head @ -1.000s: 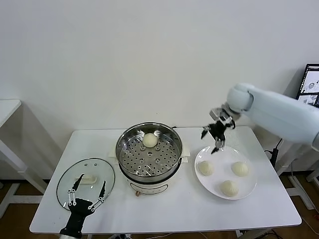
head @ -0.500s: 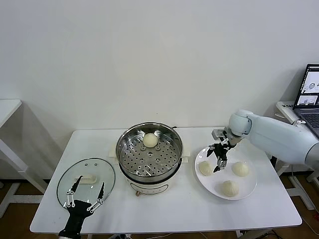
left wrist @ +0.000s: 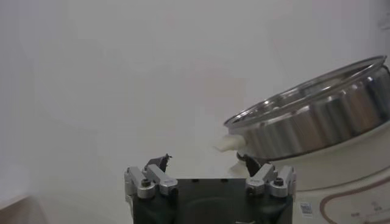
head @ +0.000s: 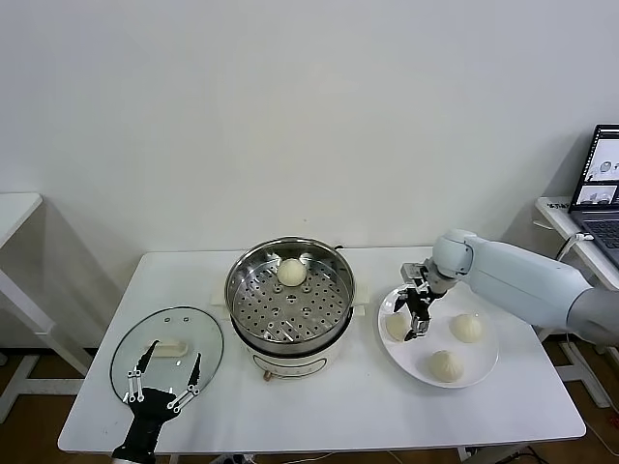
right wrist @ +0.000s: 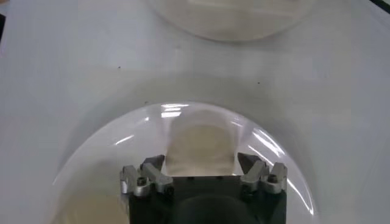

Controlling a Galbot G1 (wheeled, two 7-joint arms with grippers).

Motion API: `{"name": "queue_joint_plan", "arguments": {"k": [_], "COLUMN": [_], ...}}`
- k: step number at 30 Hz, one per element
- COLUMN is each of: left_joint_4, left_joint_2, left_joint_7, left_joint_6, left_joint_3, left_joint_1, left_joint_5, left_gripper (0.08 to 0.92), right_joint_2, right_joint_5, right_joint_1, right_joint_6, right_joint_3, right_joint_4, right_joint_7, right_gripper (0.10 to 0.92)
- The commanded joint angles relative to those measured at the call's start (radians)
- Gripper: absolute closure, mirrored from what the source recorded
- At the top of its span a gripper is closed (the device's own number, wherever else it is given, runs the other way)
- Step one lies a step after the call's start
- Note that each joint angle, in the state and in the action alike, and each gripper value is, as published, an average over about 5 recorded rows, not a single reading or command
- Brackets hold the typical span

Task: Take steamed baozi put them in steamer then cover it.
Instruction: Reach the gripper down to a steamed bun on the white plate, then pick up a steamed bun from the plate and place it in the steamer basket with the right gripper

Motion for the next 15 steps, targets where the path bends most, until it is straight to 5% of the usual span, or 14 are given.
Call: {"name": "queue_joint_plan", "arguments": {"k": [1,10,15], "left_joint_4": [0.0,-0.009,-0.012], "left_joint_2": [0.001,0.007,0.014], "left_joint_7": [0.0,-0.001,-0.002], "left_joint_6": [0.0,0.003,0.003], "left_joint_3": [-0.002,0.001,0.004], "left_joint_1": [0.0,-0.003,-0.007], "left_joint_5": [0.0,-0.001,-0.001], "left_gripper": [0.177,0.177,0.177], "right_joint_2": [0.007,-0.021,0.013], "right_joint_5": [-0.022,-0.038,0.074], "right_joint_1": [-0.008,0.151,0.406], "right_joint_6": [-0.007,-0.002,0.006], "right_joint_3": [0.007,0.041,-0.05], "right_joint_4": [-0.002,0.061,0.093], "right_joint_7": [0.009,-0.124,-0.258], "right_gripper": [0.342,0.393,0.39]}}
